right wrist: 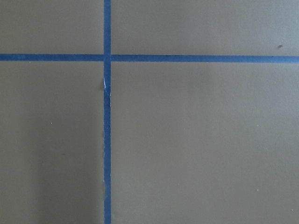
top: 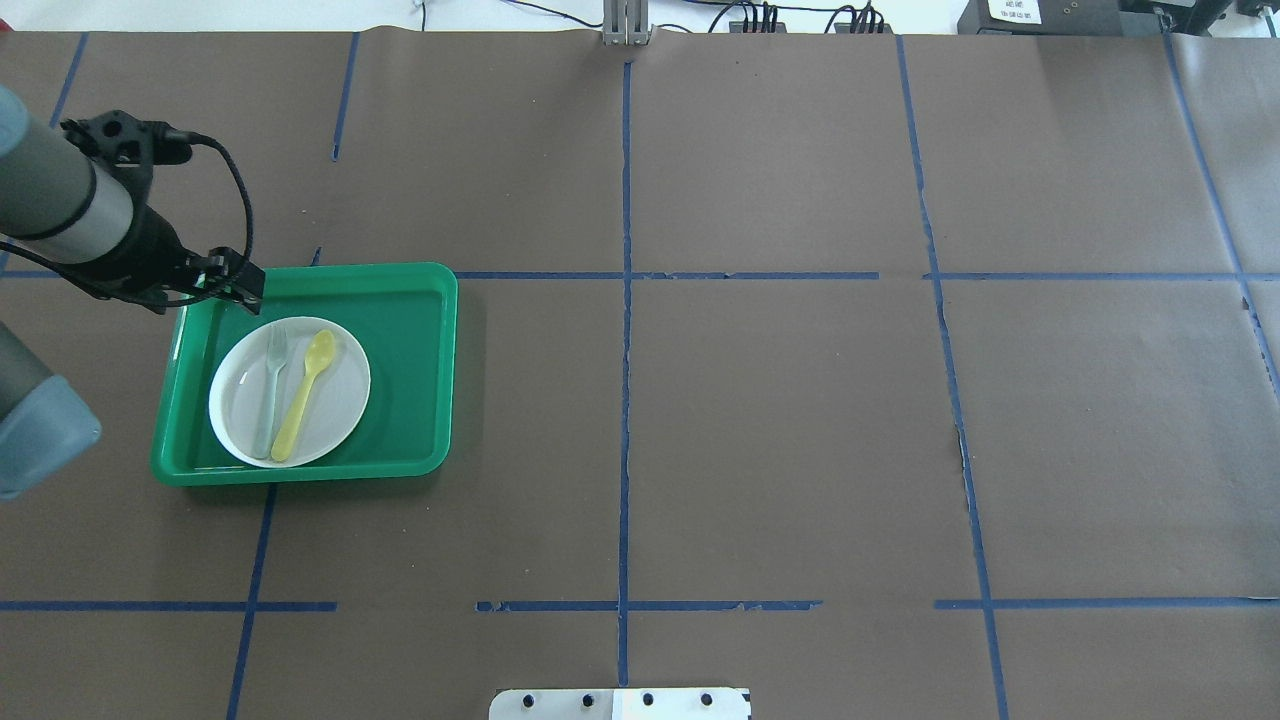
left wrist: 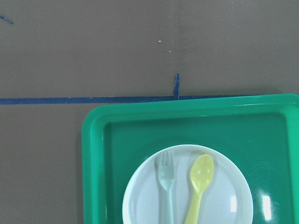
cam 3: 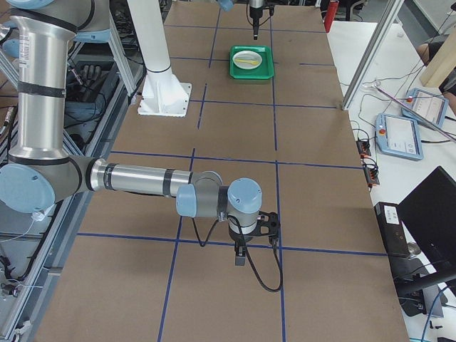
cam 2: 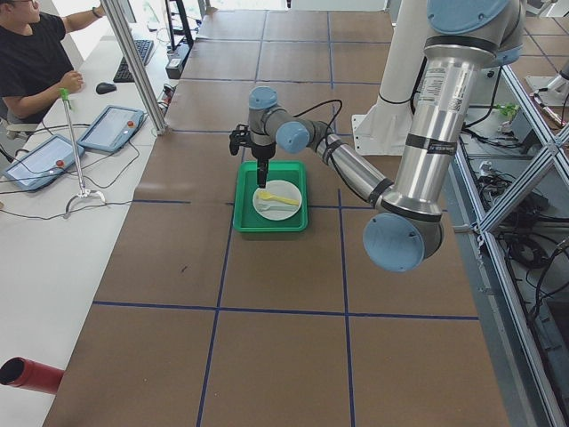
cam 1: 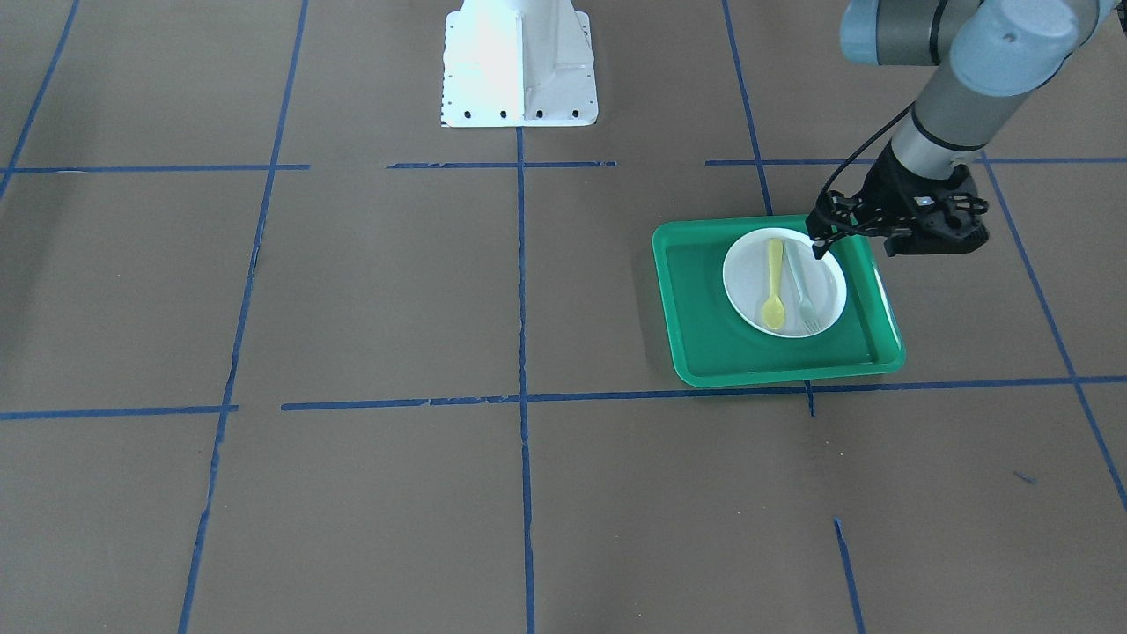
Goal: Place spoon
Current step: 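Move the left gripper over the yellow spoon on the white plate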
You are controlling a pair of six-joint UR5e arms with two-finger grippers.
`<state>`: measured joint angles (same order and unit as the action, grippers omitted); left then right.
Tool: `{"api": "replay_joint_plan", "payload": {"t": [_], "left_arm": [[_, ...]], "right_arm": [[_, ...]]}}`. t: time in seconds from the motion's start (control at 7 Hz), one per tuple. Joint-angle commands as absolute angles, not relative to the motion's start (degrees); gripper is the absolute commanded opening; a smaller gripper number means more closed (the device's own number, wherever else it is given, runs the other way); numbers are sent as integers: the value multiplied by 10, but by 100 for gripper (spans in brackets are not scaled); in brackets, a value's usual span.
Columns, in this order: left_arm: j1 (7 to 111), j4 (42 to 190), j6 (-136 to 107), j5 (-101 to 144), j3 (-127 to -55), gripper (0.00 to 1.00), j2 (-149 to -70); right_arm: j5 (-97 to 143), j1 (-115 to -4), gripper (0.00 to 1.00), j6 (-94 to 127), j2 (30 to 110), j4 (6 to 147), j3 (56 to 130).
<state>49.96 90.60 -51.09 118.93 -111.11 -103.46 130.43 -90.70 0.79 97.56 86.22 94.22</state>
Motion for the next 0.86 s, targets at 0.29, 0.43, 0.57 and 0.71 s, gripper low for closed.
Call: {"api": "replay_joint_plan", "payload": {"t": [0.29, 0.43, 0.57, 0.71], "left_arm": [[433, 1029, -572, 1155, -1014, 83, -1043], [431, 1048, -571, 1155, -996, 75, -1043], [424, 1067, -571, 1155, -978, 72, -1043], [419, 1080, -570, 1155, -971, 70, -1043]], "right_arm": [[1304, -907, 100, 7, 976, 862, 942], [1304, -907, 100, 8, 976, 862, 942], [1304, -907, 100, 8, 976, 862, 942], [1304, -907, 100, 8, 976, 862, 942]]}}
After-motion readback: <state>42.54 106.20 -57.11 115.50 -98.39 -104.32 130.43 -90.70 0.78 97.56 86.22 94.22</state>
